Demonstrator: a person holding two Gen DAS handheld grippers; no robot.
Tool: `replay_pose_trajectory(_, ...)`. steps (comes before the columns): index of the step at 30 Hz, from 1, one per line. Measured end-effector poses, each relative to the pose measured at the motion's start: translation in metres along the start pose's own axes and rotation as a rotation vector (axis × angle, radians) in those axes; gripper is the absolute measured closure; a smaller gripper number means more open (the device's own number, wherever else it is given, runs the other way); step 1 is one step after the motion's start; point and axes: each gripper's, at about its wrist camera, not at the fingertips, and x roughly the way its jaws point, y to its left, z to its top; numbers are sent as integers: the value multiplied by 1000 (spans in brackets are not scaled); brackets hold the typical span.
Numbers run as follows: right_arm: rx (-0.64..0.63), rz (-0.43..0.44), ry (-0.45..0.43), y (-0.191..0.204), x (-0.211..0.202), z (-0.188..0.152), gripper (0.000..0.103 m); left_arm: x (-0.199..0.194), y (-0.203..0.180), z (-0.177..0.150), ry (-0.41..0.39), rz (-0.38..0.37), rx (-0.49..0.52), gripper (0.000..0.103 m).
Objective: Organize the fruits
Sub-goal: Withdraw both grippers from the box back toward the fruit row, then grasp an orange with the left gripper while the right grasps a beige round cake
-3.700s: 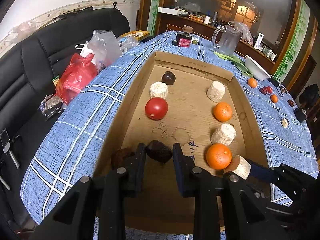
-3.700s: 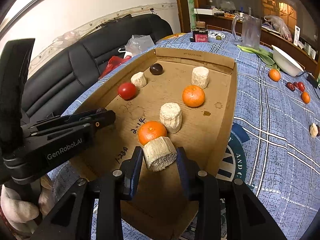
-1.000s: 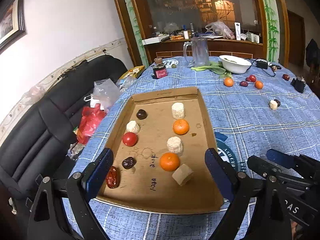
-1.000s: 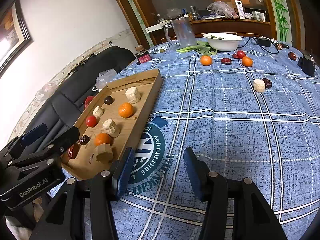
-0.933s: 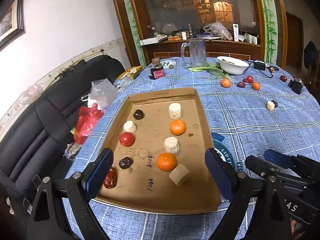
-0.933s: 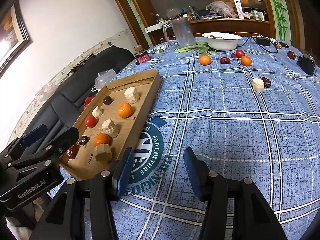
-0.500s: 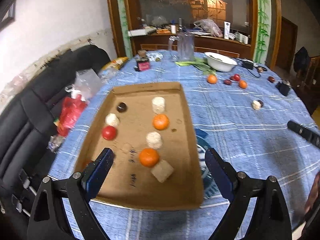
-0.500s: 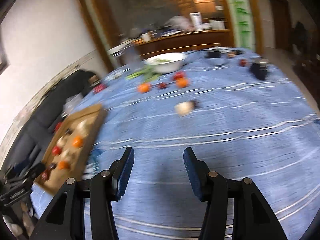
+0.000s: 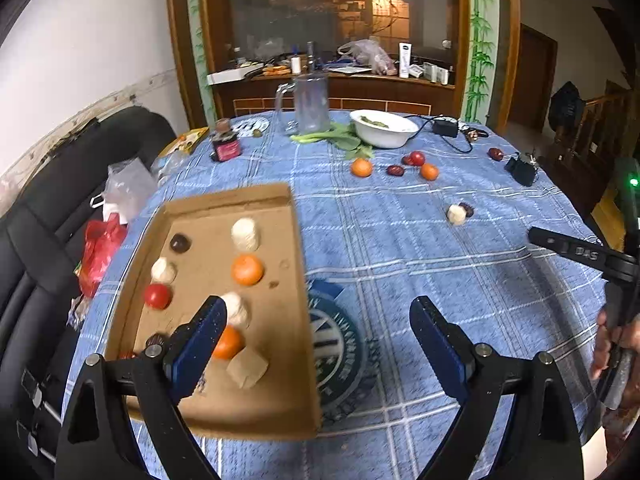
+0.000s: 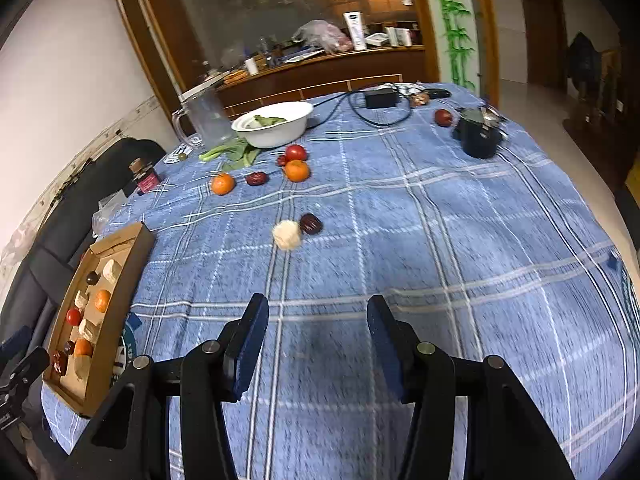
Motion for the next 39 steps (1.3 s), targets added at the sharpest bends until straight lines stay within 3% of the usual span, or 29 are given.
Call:
replay_pose_trajectory(5, -20, -10, 8, 2, 23, 19, 48, 10, -11, 13, -3, -19, 5, 11)
replay_pose_trajectory(16, 28, 56, 81, -1, 87, 51, 48, 50, -13, 33, 59, -20, -11, 11)
replay_pose_trajectory(22, 7, 142, 105, 17, 106, 48, 48, 73, -11, 76, 68, -10, 9, 11)
replay_pose_trajectory(26, 4, 155, 124, 18, 115, 41, 48, 101, -16, 104, 82, 27, 29, 11)
replay_pose_trajectory(31, 9, 128, 111, 6, 110, 43, 48, 129, -24, 111, 142, -59, -49, 11)
replay_pose_trajectory(36, 10, 10, 60, -13, 104, 51, 48, 149, -55, 98, 176, -121, -22, 11)
replay_pose_trajectory(39, 58, 6, 53, -26, 105, 51, 48, 156, -60, 100, 177, -135, -31, 11)
